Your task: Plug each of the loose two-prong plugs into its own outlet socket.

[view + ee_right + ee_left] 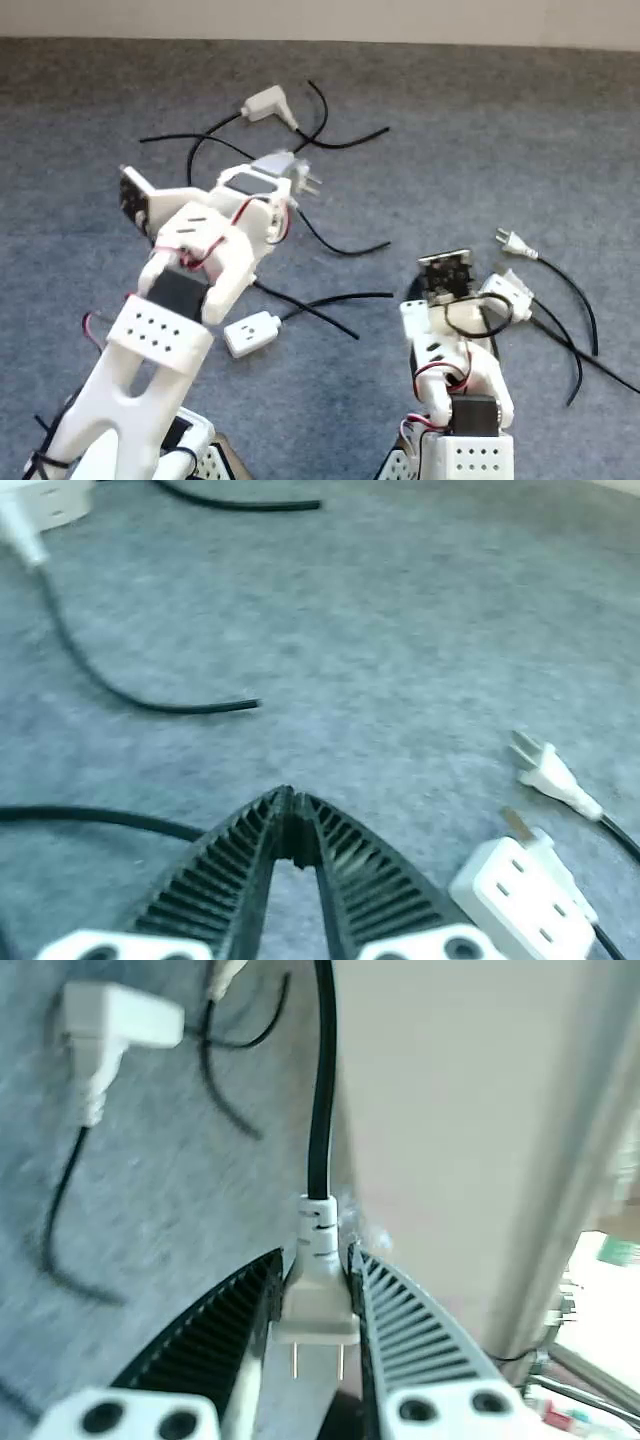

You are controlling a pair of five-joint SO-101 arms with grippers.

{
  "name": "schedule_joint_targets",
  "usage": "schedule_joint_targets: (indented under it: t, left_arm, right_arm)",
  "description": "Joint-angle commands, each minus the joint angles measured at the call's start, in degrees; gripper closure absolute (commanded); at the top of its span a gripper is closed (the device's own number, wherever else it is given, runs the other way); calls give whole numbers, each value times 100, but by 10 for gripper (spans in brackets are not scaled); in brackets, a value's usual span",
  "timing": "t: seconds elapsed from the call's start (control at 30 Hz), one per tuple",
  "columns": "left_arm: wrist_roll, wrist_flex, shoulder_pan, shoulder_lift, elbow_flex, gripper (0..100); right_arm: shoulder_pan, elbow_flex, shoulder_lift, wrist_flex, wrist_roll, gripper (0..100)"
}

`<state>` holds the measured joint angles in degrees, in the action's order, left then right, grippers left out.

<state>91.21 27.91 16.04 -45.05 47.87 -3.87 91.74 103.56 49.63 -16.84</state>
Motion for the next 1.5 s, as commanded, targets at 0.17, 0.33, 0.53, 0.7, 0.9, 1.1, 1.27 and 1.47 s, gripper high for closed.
schedule_joint_targets:
  t: [0.17,0.33,0.53,0.7,0.9,1.1,1.27,1.47]
  left_arm:
    - [-624,-3042,-136,-1569,2053,994]
    - [-633,-3982,57,-2343,2976,994]
    - [-633,-4097,48,-2765,3231,994]
    - [-633,-4132,84,-2818,3407,994]
    - [-633,-4105,84,-2818,3442,994]
    - [-633,-4132,84,-2826,3442,994]
    - [-633,-4132,92,-2826,3442,994]
    - [-633,-4132,92,-2826,3442,994]
  right_arm:
    - [-1525,-2255,-391,418,844,991]
    - [-2237,-3134,-2185,356,862,991]
    - [-2765,-5385,-3855,1253,870,991]
    - [-3240,-6633,-4541,1631,870,991]
    - [-3248,-7169,-5385,1631,967,991]
    - [-3248,-7679,-5886,1851,1846,991]
    - [-3099,-7873,-6273,1930,2092,991]
    - [-3064,-8154,-6545,1912,2084,991]
